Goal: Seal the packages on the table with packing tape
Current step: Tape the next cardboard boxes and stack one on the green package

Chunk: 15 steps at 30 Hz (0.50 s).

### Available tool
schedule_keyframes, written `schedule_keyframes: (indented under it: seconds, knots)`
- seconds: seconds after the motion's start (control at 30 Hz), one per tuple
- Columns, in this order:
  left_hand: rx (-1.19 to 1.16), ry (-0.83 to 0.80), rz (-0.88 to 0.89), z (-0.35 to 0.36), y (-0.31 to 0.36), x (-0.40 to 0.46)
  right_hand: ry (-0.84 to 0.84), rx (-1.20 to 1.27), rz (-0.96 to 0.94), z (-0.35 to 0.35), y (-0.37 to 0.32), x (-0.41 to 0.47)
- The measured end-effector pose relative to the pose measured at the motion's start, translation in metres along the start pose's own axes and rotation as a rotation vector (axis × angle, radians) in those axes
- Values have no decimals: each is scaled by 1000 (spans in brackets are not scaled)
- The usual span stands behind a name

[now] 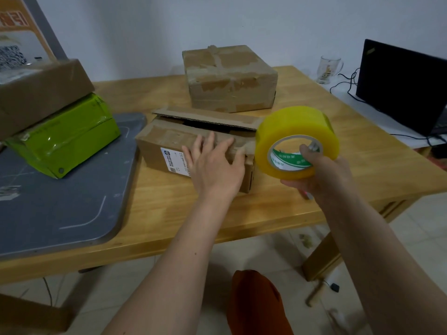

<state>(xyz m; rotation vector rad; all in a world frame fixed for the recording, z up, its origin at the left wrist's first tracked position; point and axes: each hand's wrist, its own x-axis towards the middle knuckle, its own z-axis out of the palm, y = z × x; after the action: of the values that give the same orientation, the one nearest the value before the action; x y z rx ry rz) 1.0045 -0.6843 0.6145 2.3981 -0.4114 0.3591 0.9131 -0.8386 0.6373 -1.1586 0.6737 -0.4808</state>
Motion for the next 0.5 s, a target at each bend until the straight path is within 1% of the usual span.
schedule_keyframes:
  seconds: [0.1, 0.2, 0.3, 0.4, 0.5]
  knots:
    - [-12, -53, 41, -4, -4, -1, 2, -4, 3, 1, -3, 0]
    - [-38, -148, 72, -11, -6, -3, 2, -5, 12, 1, -4, 0]
    - [47, -204, 129, -13, -9, -7, -9, -3, 14, 1, -3, 0]
    - [150, -200, 172, -11, -13, -8, -11, -3, 5, 0, -2, 0]
    - [185, -153, 178, -9, -12, -8, -26, -9, -18, -3, 0, 1]
